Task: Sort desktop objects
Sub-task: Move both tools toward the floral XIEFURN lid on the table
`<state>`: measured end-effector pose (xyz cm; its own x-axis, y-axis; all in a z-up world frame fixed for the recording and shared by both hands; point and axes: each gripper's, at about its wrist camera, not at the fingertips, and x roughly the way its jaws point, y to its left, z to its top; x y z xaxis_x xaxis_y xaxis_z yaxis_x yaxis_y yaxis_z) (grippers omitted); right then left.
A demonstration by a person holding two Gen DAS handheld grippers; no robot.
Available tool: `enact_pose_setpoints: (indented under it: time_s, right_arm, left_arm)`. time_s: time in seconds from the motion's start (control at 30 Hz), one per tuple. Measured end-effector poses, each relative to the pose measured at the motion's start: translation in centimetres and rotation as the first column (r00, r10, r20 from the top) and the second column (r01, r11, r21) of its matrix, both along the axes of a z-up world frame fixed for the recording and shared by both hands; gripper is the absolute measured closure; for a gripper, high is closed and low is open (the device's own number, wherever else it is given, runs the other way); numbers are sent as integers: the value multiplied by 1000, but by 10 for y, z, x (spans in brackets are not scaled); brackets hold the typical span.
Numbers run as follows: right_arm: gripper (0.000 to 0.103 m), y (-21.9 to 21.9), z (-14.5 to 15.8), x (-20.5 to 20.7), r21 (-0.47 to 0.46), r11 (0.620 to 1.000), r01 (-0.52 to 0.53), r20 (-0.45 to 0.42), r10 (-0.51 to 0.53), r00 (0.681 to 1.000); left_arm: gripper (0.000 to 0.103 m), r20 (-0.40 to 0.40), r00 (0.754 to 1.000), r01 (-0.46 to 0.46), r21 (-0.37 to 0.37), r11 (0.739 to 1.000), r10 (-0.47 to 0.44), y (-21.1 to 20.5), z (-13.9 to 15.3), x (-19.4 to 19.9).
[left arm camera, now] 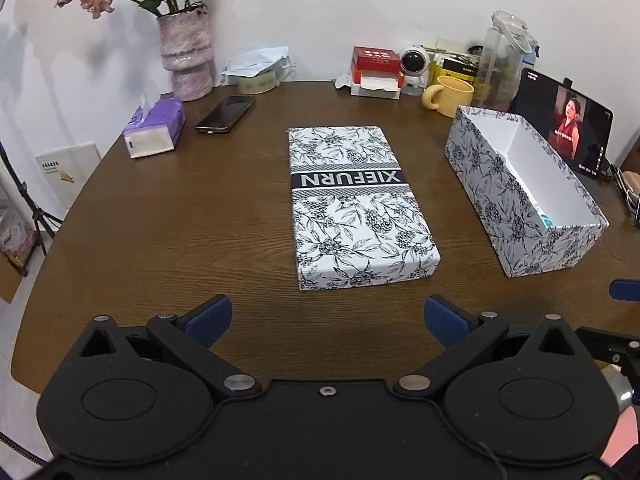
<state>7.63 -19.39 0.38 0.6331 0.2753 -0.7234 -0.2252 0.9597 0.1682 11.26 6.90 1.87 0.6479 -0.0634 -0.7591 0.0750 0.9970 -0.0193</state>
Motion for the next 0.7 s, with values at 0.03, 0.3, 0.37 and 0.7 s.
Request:
enact_pose_setpoints:
  time_s: [0.03,0.3,0.37,0.7]
  right_arm:
    - [0,2,1,1,-1,1000,-5,1,5,1000]
    - [0,29,17,11,-10,994,-106,-4,106,994]
    - [0,36,18,17,-19,991,-129,5,129,992]
    - [0,50,14,61,-15,983,-185,1,185,983]
  left_arm:
    - [0,-2,1000,-5,-5,1000,5,1,1,0]
    - [0,-7,999,-31,-18,999,31,5,10,2]
    - [0,7,1000,-28,5,1000,28,2,13,3]
    - [0,22,996,-91,33,995,91,14,20,29]
